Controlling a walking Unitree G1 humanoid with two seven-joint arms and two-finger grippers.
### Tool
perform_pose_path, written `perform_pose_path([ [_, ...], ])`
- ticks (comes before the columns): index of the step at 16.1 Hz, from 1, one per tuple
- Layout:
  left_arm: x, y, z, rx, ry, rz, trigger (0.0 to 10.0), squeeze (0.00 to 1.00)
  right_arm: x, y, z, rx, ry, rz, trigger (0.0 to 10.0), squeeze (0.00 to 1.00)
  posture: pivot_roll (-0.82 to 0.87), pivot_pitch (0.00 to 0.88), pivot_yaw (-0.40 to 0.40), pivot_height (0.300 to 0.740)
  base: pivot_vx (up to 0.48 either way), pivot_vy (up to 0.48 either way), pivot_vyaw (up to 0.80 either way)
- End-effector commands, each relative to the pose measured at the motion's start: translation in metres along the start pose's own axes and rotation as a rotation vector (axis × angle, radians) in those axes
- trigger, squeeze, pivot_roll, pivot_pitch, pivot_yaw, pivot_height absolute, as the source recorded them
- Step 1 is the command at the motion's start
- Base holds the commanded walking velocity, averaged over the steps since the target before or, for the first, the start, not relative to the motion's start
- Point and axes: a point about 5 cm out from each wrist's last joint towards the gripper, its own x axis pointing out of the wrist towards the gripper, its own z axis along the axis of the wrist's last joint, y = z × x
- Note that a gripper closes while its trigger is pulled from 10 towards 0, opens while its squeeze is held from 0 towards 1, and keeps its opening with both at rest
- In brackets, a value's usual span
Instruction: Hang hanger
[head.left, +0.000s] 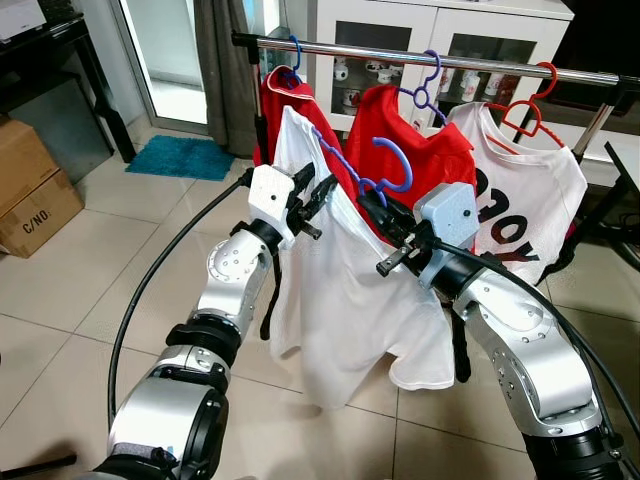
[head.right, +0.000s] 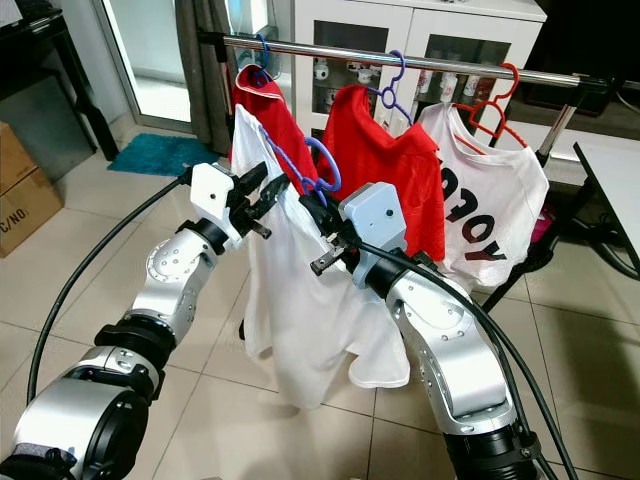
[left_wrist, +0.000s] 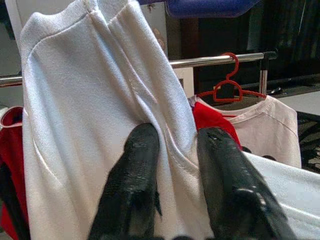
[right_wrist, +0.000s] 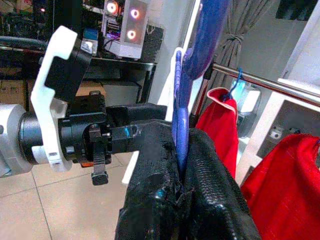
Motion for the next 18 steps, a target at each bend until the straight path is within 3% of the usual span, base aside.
perform_pose_path([
  [1, 0.003, 0.000, 0.001, 0.009, 0.011, -0.013, 0.0, 0.00, 0.003, 0.000, 0.011, -0.030, -0.057, 0.005, 0.0, 0.00, -0.18, 0.000, -0.001, 0.740, 0.000, 0.000, 0.00],
  [6, 0.001, -0.001, 0.000, 0.011, 0.005, -0.020, 0.0, 0.00, 0.003, -0.002, 0.009, -0.031, -0.041, 0.002, 0.0, 0.00, -0.18, 0.000, -0.004, 0.740, 0.000, 0.000, 0.00],
  [10, -0.013, 0.014, 0.002, -0.026, -0.051, 0.062, 0.0, 0.00, 0.001, -0.002, -0.001, -0.031, 0.020, 0.003, 0.0, 0.00, -0.18, 0.000, -0.006, 0.740, 0.000, 0.000, 0.00],
  [13, -0.016, 0.017, 0.008, -0.026, -0.090, 0.060, 0.0, 0.00, -0.002, -0.001, -0.010, -0.033, 0.077, 0.014, 0.0, 0.00, -0.18, 0.000, -0.007, 0.740, 0.000, 0.000, 0.00],
  [16, -0.026, 0.015, 0.037, -0.011, -0.275, 0.018, 0.0, 0.00, -0.016, -0.007, -0.040, -0.033, 0.249, 0.019, 0.0, 0.00, -0.17, 0.000, -0.015, 0.740, 0.000, 0.000, 0.00],
  [18, -0.033, 0.025, 0.050, -0.023, -0.338, 0.087, 0.0, 0.00, -0.026, -0.007, -0.051, -0.034, 0.305, 0.066, 0.0, 0.00, -0.16, 0.000, -0.018, 0.740, 0.000, 0.000, 0.00],
])
